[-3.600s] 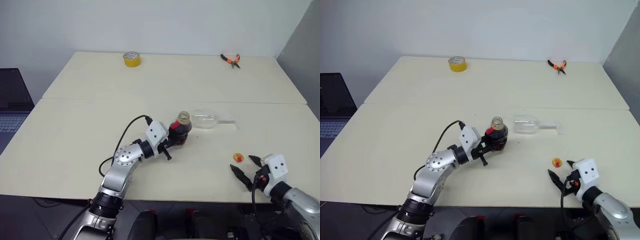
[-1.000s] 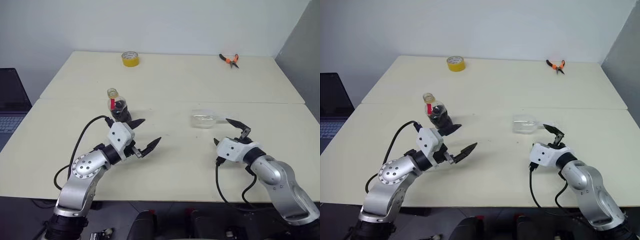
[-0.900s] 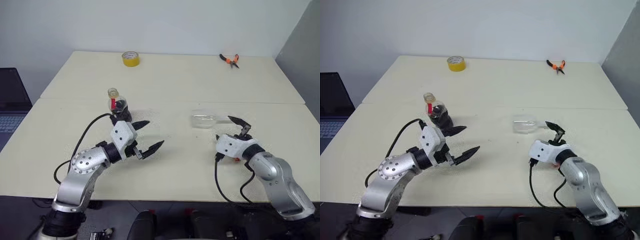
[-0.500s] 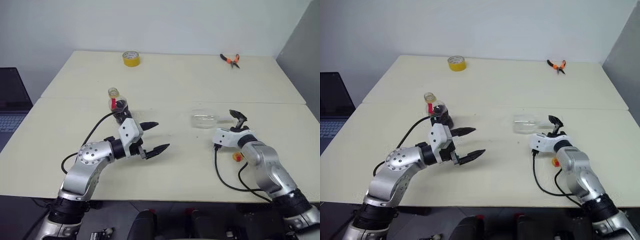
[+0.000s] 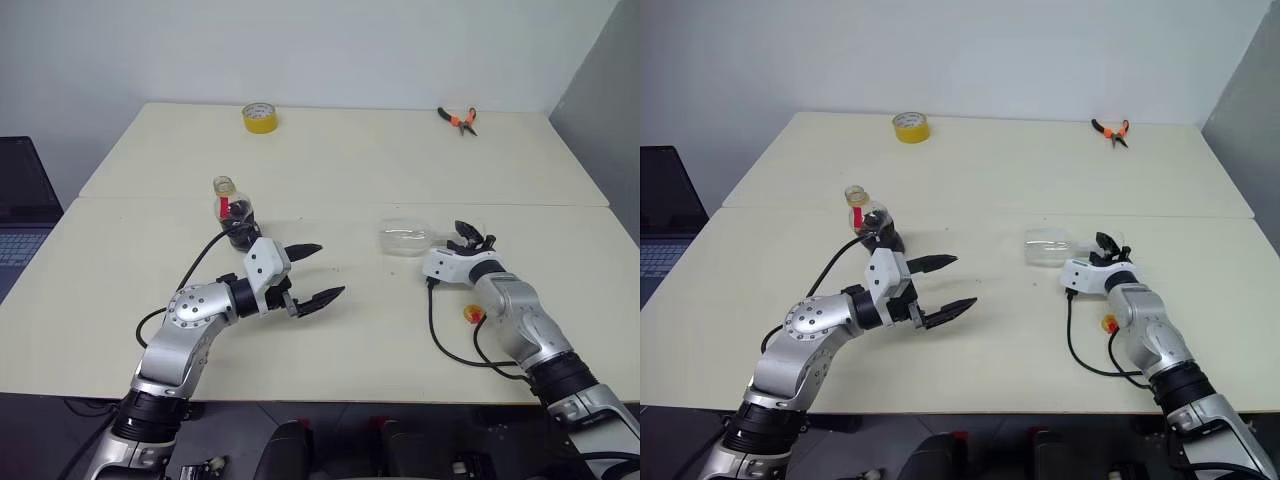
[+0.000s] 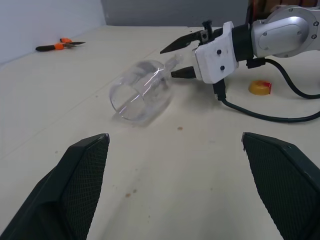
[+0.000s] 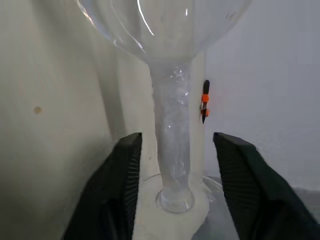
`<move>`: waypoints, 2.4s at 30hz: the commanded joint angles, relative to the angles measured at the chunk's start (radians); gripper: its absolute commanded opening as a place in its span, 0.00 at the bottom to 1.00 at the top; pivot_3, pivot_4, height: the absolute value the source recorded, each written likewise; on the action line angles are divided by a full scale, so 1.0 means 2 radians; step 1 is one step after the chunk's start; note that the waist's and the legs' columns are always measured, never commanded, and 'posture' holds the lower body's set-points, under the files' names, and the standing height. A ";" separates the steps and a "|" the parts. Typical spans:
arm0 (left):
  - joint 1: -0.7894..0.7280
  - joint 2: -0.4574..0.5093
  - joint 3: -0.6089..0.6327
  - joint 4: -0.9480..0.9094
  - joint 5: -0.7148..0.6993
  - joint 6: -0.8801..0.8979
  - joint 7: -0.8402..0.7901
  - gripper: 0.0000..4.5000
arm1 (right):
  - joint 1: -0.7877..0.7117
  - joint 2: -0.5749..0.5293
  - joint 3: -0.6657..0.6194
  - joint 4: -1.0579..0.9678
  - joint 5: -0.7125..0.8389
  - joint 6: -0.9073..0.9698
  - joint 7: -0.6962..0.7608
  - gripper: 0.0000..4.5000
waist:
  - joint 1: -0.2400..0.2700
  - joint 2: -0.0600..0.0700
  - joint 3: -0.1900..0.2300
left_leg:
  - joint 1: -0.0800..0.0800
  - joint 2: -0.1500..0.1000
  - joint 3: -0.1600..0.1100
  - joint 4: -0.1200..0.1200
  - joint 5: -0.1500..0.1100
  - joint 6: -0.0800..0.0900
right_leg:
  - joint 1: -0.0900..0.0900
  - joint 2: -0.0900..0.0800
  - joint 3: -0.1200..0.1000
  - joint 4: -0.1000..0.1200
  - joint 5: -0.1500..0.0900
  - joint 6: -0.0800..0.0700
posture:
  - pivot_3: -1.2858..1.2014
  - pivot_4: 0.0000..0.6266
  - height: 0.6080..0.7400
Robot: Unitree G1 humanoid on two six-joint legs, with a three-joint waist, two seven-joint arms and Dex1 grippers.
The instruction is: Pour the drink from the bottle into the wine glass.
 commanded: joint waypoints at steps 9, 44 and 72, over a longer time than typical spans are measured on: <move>0.001 -0.004 0.020 -0.006 -0.004 0.006 0.022 1.00 | -0.007 0.002 -0.035 -0.054 0.016 0.003 -0.015 0.02 | -0.004 0.000 0.000 | 0.000 0.000 0.000 0.000 0.000 0.000 | 0.000 0.000 0.000 0.000 0.000 0.000 | 0.52 0.24 1.00; 0.044 0.084 0.129 -0.108 -0.167 0.132 -0.009 1.00 | -0.043 0.245 -0.101 0.148 0.453 -0.270 0.191 0.02 | -0.009 0.001 0.001 | 0.000 0.000 -0.001 0.000 0.000 0.000 | 0.000 0.000 -0.001 0.001 0.000 -0.001 | 0.52 0.24 1.00; -0.016 0.096 0.129 -0.063 -0.156 0.116 -0.039 1.00 | -0.027 0.222 -0.101 0.138 0.446 -0.251 0.199 1.00 | -0.010 0.001 0.001 | 0.000 0.000 -0.001 0.000 0.000 0.000 | 0.000 0.000 -0.001 0.001 0.000 -0.001 | 0.52 0.24 1.00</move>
